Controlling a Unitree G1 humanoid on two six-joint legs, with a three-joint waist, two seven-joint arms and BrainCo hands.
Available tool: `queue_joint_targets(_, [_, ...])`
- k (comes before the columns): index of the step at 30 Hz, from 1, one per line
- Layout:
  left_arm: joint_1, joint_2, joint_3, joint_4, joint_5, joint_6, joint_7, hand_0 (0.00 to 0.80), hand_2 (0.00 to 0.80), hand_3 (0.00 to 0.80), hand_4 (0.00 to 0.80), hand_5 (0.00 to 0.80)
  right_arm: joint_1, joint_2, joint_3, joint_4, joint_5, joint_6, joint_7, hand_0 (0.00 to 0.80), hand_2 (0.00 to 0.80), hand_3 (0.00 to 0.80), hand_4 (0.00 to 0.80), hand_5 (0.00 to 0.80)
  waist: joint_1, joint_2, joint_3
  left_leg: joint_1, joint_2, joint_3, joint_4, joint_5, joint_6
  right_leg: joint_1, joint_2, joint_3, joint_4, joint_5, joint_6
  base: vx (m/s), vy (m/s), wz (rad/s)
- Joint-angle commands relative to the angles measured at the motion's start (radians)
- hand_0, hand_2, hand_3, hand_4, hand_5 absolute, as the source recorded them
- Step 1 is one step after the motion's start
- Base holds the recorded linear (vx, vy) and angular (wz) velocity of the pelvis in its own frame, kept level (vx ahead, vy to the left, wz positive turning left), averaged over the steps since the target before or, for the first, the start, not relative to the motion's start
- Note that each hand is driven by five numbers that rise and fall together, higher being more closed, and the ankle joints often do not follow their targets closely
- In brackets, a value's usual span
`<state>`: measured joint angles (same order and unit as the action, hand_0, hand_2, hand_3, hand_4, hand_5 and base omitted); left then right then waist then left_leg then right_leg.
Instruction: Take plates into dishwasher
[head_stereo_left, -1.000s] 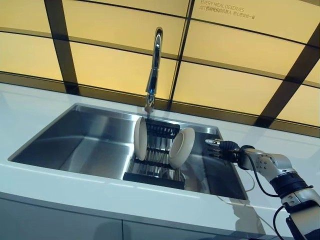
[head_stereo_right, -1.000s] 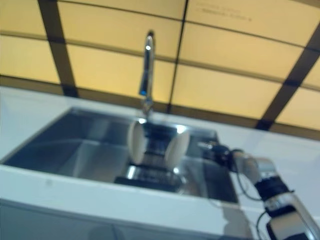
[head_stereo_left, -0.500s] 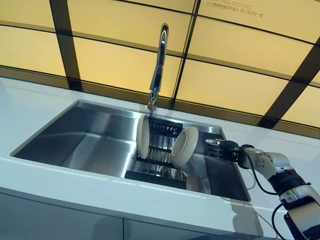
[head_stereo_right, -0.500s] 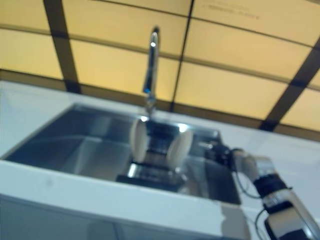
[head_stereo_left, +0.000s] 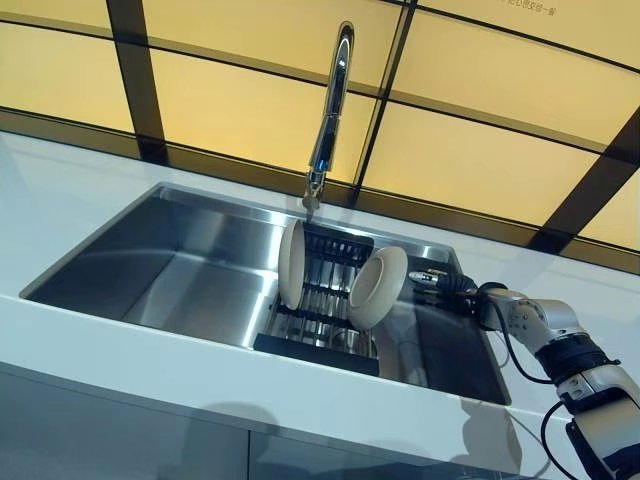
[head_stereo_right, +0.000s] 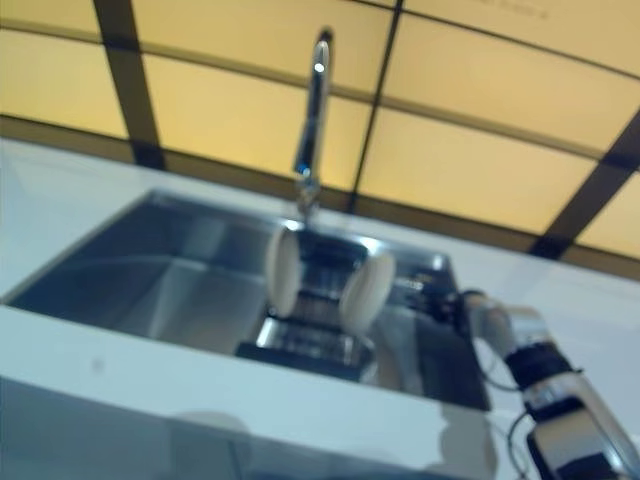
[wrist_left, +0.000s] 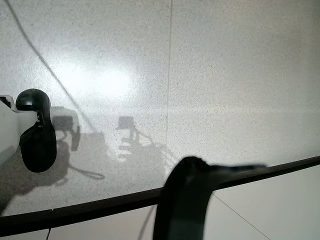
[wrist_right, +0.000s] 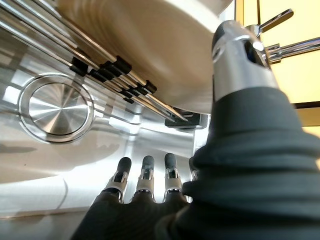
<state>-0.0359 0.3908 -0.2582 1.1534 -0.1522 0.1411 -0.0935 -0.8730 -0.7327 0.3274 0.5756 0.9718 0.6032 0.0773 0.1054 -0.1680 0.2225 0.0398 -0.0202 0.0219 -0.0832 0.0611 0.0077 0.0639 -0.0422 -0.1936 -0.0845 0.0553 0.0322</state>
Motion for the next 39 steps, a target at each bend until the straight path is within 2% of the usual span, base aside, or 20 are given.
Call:
queue_joint_targets(1, [-0.032,0.009,-0.057,0.011,-0.028,-0.005,0.006,0.000,0.000,0.000,0.000,0.000,-0.142,-0.017,0.031,0.033,-0.016,-0.069,0.010,0.000,0.000,0.000,0.000,0.000,0.028,0.010,-0.001,0.006,-0.010,0.018,0.019,-0.079,0.018,-0.036,-0.023,-0.019,0.070,-0.011,0.074,0.000,0.000,0.00])
queue_joint_targets(28, [-0.037,0.014,-0.054,0.000,-0.048,-0.002,0.012,0.000,0.000,0.000,0.000,0.000,-0.134,0.001,0.036,0.043,-0.050,-0.089,0.038,0.000,0.000,0.000,0.000,0.000,0.038,0.005,0.018,-0.005,-0.011,0.014,0.027,-0.079,0.023,-0.047,-0.029,-0.028,0.081,-0.006,0.079,0.000,0.000,0.00])
queue_joint_targets(39, [-0.037,0.016,-0.055,-0.002,-0.042,-0.009,0.020,0.000,0.000,0.000,0.000,0.000,-0.141,0.001,0.035,0.053,-0.030,-0.095,0.015,0.000,0.000,0.000,0.000,0.000,0.044,-0.005,0.017,-0.004,-0.008,0.011,0.022,-0.080,0.023,-0.045,-0.028,-0.036,0.078,-0.006,0.080,0.003,-0.004,0.03])
